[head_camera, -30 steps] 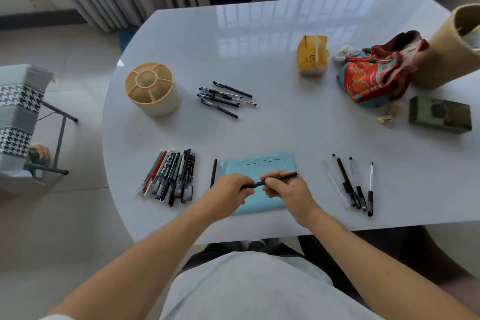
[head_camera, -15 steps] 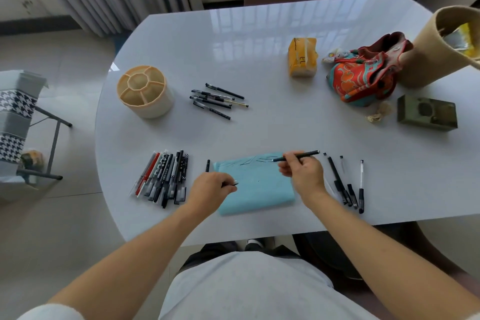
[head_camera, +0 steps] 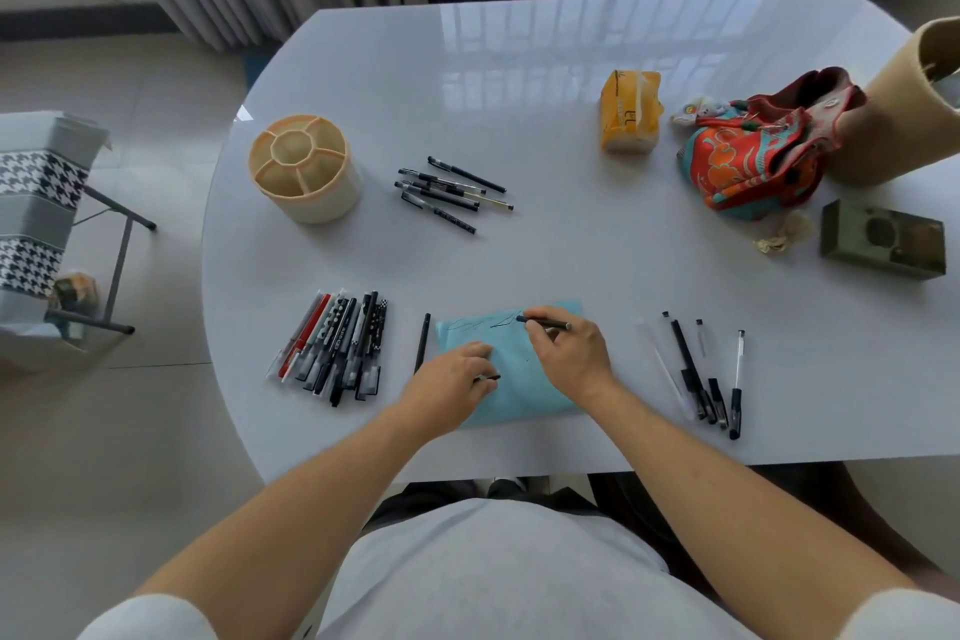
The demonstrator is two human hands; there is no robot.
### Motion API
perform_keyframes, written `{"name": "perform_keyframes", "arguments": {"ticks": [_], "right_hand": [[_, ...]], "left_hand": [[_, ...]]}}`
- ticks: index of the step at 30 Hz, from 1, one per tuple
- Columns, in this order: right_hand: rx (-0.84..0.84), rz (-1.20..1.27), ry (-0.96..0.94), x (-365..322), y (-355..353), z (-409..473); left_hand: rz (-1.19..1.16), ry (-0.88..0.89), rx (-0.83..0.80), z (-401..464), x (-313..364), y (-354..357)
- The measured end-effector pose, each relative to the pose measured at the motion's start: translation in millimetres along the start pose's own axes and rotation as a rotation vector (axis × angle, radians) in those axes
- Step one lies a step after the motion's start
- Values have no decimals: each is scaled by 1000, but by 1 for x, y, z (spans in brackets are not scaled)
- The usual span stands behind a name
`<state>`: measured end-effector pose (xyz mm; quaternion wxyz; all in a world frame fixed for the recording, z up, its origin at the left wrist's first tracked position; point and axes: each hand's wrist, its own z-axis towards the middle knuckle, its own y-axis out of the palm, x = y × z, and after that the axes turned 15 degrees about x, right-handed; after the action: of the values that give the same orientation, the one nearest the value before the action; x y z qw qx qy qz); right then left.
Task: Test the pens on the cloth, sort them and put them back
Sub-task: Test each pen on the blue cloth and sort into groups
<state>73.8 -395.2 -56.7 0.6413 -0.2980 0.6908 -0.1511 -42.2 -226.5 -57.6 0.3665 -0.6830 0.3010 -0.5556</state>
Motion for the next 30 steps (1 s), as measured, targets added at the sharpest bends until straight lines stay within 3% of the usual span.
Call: {"name": "perform_keyframes", "arguments": {"ticks": [6,10,17,30], "right_hand": [[110,-51,19,-2,-7,7],[128,182,199,-6,-21,2],[-27,514,322,-15,-42,-20],[-175,522,331,-18,-36,-30]], "left_hand": [[-11,-14,-39,2,-2,-2],[-32,-51,-33,5,-1,-4],[-88,-82,94,10,5,-8],[-75,-2,135,9,22,-12]]}}
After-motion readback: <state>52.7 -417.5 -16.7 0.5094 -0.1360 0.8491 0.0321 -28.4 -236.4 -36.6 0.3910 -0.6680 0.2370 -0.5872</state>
